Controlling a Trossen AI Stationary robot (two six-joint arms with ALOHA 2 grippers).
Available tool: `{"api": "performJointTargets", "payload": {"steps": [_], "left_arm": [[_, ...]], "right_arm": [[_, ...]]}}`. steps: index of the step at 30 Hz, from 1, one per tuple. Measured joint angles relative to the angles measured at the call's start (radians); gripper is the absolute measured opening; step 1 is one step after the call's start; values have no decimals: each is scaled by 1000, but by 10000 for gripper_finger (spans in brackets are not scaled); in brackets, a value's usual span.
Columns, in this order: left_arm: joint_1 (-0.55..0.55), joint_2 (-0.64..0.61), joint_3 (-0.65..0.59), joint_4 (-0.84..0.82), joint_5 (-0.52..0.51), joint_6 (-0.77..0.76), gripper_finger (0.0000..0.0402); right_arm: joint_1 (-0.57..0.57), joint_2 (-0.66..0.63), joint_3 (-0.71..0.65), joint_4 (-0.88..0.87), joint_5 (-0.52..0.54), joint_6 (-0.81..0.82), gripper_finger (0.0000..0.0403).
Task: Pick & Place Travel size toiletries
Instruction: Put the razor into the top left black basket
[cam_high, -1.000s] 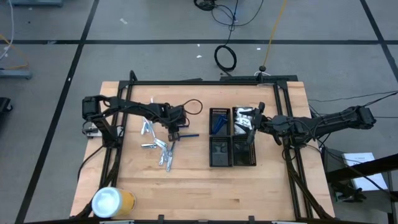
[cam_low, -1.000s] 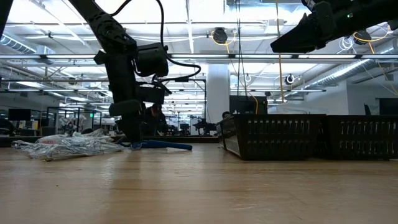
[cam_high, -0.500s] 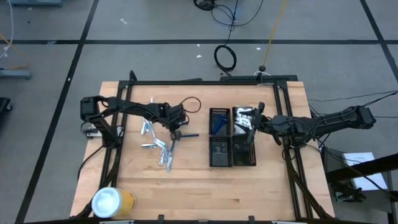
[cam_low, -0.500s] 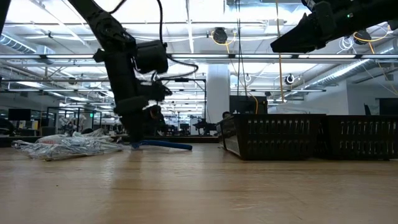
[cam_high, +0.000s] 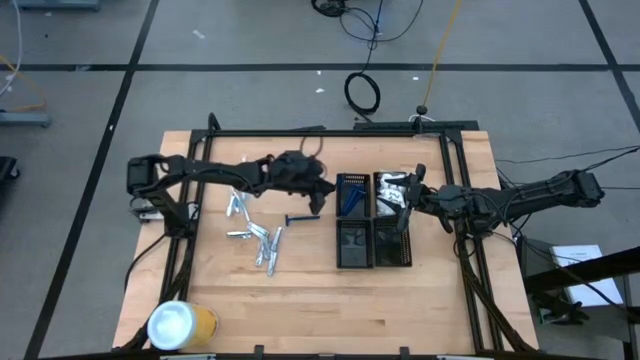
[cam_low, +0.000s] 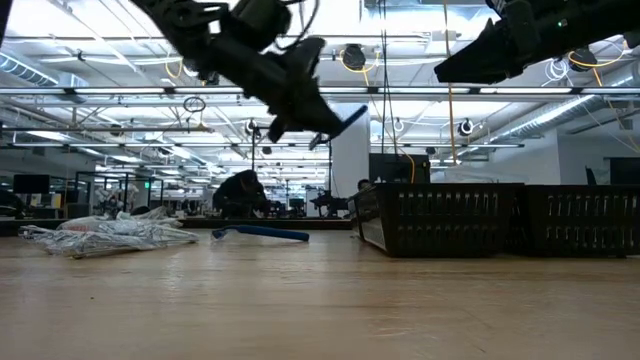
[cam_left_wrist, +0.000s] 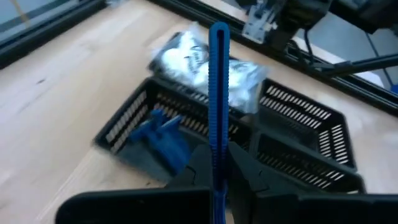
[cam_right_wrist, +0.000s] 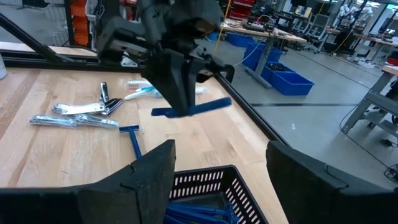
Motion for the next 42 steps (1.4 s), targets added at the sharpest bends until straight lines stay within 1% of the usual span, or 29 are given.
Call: {"api": "performJointTargets", "payload": {"steps": [4, 6, 8, 12, 16, 19, 23, 30, 33, 37, 42], "left_arm": [[-28, 100, 170, -108, 4, 31, 7], [-37, 165, 238, -162, 4, 40, 7], [-43, 228, 295, -181, 4, 38, 7], [-37, 319, 368, -190, 4, 6, 18], [-22, 369, 385, -197, 4, -56, 29], [-7, 371, 387, -207, 4, -123, 45], [7, 374, 386, -233, 8, -118, 82], [16, 374, 386, -218, 12, -121, 189], [26, 358, 386, -247, 42, -60, 230], [27, 278, 387, -393, 64, 54, 262], [6, 188, 387, -700, 55, 199, 270]], "right_arm": [[0, 0, 0, 3, 0, 0, 238], [0, 0, 0, 3, 1, 0, 238], [0, 0, 0, 3, 1, 0, 238], [0, 0, 0, -2, 1, 1, 238], [0, 0, 0, -3, 1, 1, 238], [0, 0, 0, -9, 1, 1, 238], [0, 0, 0, -11, 1, 1, 238], [0, 0, 0, -12, 1, 1, 238], [0, 0, 0, -15, 1, 1, 238], [0, 0, 0, -17, 1, 1, 238], [0, 0, 0, -18, 1, 0, 238]]}}
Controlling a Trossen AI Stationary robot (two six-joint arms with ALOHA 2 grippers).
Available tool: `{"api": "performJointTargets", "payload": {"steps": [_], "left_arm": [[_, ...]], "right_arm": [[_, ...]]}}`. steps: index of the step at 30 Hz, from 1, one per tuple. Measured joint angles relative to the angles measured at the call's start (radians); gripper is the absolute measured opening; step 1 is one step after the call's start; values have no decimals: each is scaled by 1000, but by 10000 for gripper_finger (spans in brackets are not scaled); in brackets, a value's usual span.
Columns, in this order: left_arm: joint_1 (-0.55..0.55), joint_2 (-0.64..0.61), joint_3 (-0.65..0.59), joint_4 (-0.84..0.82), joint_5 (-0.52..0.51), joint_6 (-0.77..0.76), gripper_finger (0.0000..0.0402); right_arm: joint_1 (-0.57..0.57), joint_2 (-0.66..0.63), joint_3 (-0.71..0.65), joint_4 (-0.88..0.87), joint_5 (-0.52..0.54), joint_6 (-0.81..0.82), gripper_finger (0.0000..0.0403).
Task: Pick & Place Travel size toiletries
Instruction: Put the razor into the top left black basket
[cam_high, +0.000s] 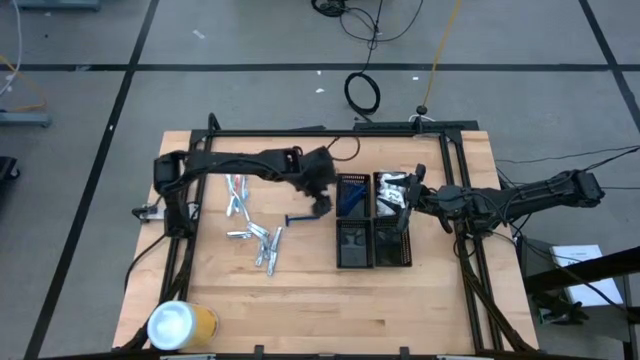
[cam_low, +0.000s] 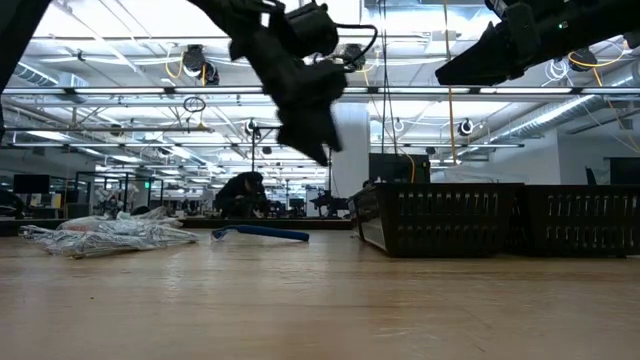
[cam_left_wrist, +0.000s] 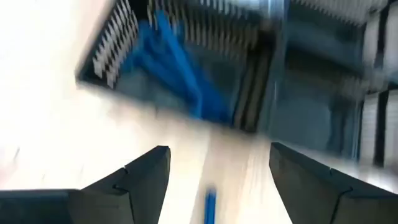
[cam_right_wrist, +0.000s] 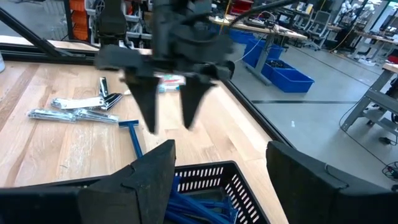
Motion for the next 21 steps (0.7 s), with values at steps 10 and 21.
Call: {"api": "performJointTargets", "payload": {"steps": [10, 21], "left_arm": [[-56, -15, -143, -173, 0, 134, 271], [-56, -16, -323, -58, -139, 65, 271]], "right_arm": [[0, 0, 0, 1, 0, -1, 238], [0, 0, 0, 2, 0, -3, 238]]}}
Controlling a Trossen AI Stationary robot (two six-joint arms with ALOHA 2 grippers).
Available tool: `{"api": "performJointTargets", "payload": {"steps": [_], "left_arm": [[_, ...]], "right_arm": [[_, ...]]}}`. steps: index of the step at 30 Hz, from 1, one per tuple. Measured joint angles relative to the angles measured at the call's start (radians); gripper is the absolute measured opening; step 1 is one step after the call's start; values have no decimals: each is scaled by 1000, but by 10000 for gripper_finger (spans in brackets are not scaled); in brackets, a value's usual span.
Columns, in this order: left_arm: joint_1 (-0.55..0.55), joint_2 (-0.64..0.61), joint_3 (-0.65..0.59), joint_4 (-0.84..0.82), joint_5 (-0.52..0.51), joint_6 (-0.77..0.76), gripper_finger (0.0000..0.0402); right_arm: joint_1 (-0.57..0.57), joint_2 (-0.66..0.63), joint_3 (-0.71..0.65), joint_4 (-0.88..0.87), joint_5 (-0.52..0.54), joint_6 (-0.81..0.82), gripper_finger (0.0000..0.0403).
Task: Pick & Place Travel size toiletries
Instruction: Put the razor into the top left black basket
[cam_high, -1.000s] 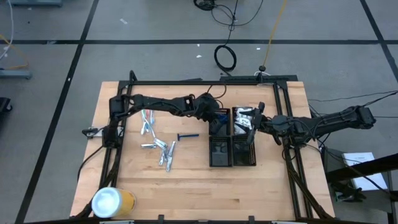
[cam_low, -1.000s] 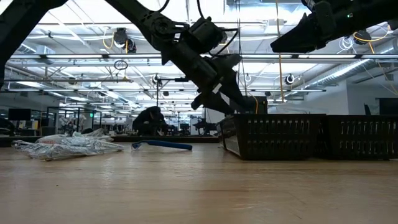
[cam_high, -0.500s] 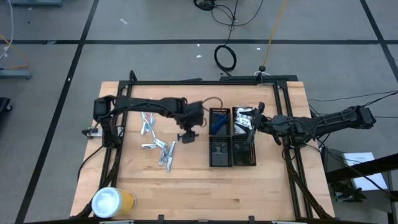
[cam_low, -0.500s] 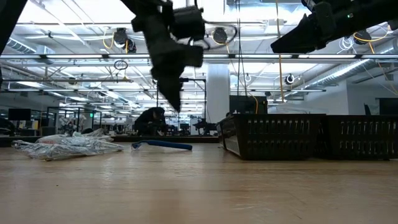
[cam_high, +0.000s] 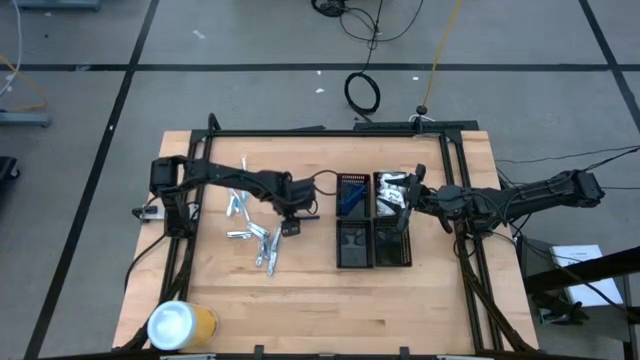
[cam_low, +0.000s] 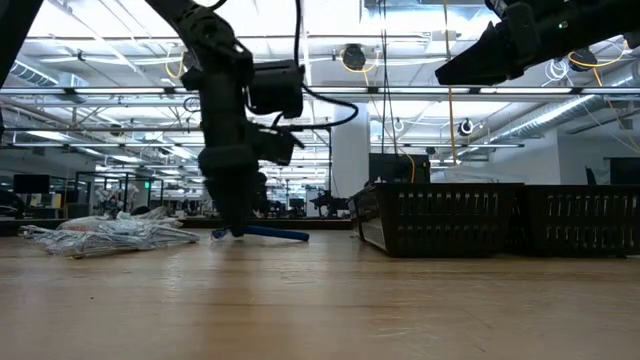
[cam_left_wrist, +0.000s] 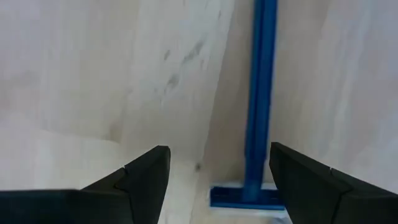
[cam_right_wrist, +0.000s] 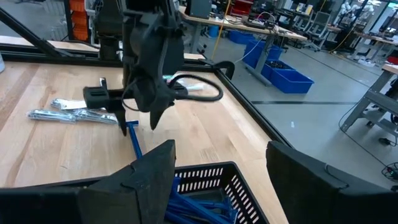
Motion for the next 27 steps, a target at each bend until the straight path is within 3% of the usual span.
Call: {"api": "performJointTargets", "payload": {"steps": [10, 13, 23, 27], "left_arm": [[0, -3, -32, 22, -5, 7, 256], [0, -3, -33, 19, 13, 8, 217], [-1, -3, -33, 35, 19, -10, 27], [4, -7, -31, 25, 19, -38, 19]], "right_arm": [[0, 0, 0, 2, 0, 10, 238], [0, 0, 0, 2, 0, 10, 238], [0, 0, 0, 2, 0, 10, 238], [0, 0, 0, 2, 0, 10, 238]]}}
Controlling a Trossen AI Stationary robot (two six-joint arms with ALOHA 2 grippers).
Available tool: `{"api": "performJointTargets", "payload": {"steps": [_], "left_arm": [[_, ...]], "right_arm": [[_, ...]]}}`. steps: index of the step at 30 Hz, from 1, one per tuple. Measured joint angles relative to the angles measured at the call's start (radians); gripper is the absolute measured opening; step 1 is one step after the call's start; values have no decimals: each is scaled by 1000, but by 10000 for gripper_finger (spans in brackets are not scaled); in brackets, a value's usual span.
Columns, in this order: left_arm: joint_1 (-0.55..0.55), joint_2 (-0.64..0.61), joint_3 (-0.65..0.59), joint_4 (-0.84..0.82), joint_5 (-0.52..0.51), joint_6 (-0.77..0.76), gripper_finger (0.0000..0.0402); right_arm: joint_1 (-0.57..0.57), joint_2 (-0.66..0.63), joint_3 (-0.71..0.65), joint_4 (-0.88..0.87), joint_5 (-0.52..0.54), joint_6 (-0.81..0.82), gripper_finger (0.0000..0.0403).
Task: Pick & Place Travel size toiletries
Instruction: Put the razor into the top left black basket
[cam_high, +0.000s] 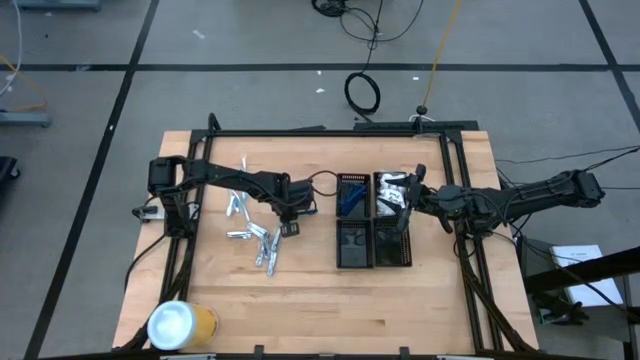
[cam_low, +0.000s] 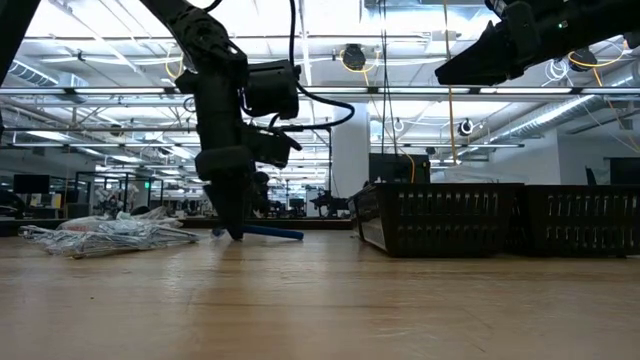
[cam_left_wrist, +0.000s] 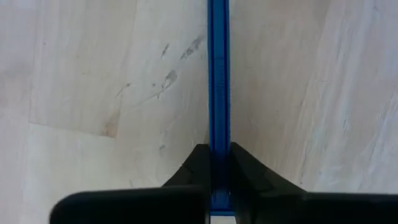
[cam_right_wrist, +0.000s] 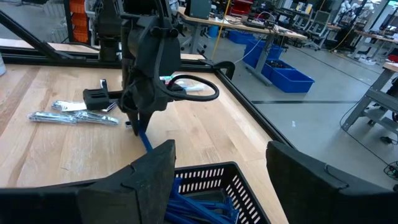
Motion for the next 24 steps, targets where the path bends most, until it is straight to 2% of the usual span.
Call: {"api": "performJointTargets", "payload": {"steps": [4, 10, 16, 19, 24], "left_arm": [[3, -15, 14, -22, -1, -44, 28], [3, -116, 32, 93, -3, -72, 13], [1, -195, 33, 388, -3, -147, 28], [-3, -188, 33, 551, -3, -197, 12], [-4, -132, 34, 739, -1, -313, 18]], "right_arm": [[0, 0, 0, 0, 0, 0, 238], [0, 0, 0, 5, -1, 0, 238], [0, 0, 0, 4, 0, 0, 238], [0, 0, 0, 5, 0, 0, 238], [0, 0, 0, 5, 0, 0, 238]]}}
